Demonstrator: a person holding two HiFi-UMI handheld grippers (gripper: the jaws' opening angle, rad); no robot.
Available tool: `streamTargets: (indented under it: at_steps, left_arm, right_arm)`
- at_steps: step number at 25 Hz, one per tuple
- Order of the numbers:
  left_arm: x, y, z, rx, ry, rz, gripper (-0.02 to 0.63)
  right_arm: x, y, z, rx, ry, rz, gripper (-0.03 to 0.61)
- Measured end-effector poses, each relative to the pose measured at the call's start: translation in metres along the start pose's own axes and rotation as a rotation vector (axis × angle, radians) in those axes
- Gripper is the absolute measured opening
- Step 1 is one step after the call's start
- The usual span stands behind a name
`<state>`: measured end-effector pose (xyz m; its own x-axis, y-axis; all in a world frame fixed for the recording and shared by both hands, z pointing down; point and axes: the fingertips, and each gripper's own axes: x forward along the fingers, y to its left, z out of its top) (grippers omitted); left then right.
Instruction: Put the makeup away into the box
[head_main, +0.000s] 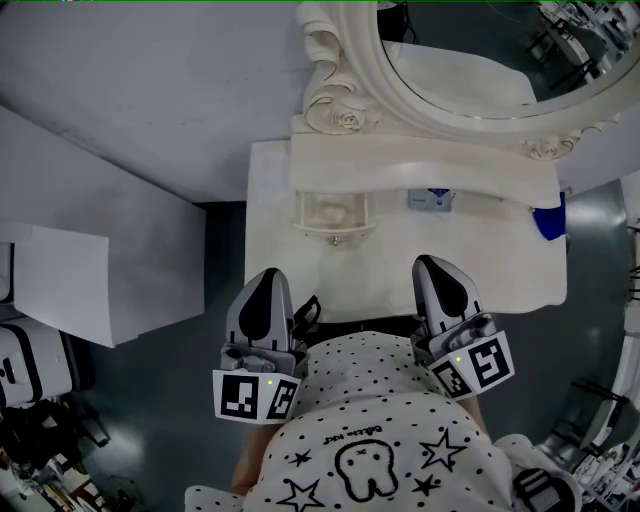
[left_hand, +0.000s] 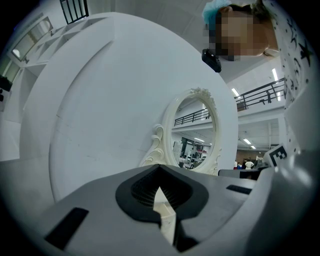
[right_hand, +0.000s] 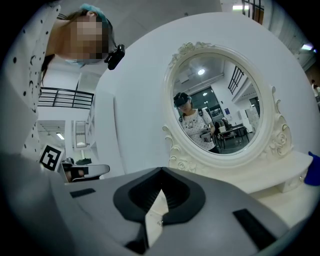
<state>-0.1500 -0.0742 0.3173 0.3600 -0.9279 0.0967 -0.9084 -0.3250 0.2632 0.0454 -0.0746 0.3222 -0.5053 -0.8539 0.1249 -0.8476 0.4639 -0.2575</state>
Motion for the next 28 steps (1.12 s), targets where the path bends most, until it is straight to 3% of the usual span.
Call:
streamTargets:
  at_steps: [28]
  left_arm:
    - [-0.0039, -0.0038, 0.0027, 0.008, -0.012, 0.007, -0.002]
  right_arm:
    - [-0.0036, -0.0013, -0.0021, -0.001, 0.004, 0.006, 0.008]
